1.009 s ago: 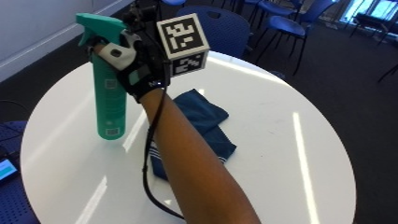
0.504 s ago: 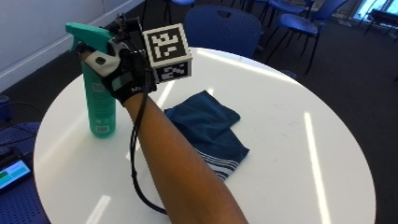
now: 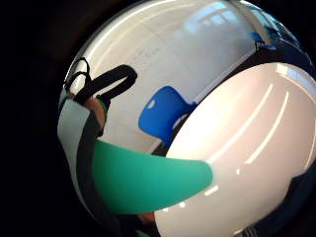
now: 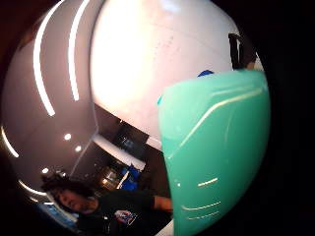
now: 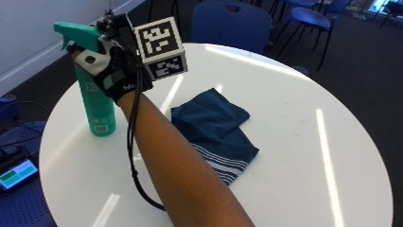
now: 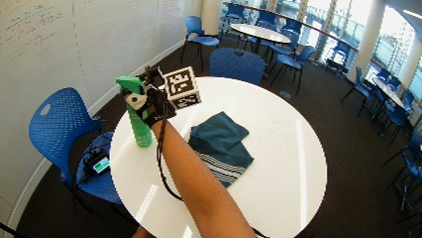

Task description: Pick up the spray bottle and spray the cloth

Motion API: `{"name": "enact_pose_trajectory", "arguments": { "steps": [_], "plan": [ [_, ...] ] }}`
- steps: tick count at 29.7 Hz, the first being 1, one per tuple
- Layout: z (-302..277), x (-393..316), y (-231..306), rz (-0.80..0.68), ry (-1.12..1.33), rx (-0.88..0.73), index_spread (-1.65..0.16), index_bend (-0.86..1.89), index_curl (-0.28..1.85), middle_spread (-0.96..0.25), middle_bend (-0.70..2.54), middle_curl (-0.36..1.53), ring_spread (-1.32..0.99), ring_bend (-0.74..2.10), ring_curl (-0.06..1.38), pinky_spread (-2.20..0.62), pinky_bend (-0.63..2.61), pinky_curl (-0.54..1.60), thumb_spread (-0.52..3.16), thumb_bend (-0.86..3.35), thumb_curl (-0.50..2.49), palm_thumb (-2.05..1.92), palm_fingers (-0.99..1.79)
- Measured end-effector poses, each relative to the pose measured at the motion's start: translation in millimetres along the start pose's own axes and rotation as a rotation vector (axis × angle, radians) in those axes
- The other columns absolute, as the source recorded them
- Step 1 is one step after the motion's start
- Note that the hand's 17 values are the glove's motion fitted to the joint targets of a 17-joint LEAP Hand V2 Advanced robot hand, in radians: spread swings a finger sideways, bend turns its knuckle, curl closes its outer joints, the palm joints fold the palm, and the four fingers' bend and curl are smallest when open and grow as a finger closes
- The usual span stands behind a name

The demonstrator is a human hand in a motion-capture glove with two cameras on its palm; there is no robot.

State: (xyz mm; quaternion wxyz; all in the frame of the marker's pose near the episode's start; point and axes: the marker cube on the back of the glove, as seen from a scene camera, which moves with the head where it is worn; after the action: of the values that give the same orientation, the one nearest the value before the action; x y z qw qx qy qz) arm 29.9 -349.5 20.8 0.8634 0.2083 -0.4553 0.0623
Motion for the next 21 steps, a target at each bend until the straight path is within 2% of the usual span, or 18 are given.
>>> {"name": "enact_pose_trajectory", "arguments": {
  "steps": [21],
  "plan": [
    [-21,-31,-31,-0.001,0.023,0.077,-0.28,0.20,0.58,-0.21,0.39,0.50,-0.21,0.53,0.45,-0.28,0.44,0.42,0.42,-0.03,0.80,0.94,1.29]
  ]
}}
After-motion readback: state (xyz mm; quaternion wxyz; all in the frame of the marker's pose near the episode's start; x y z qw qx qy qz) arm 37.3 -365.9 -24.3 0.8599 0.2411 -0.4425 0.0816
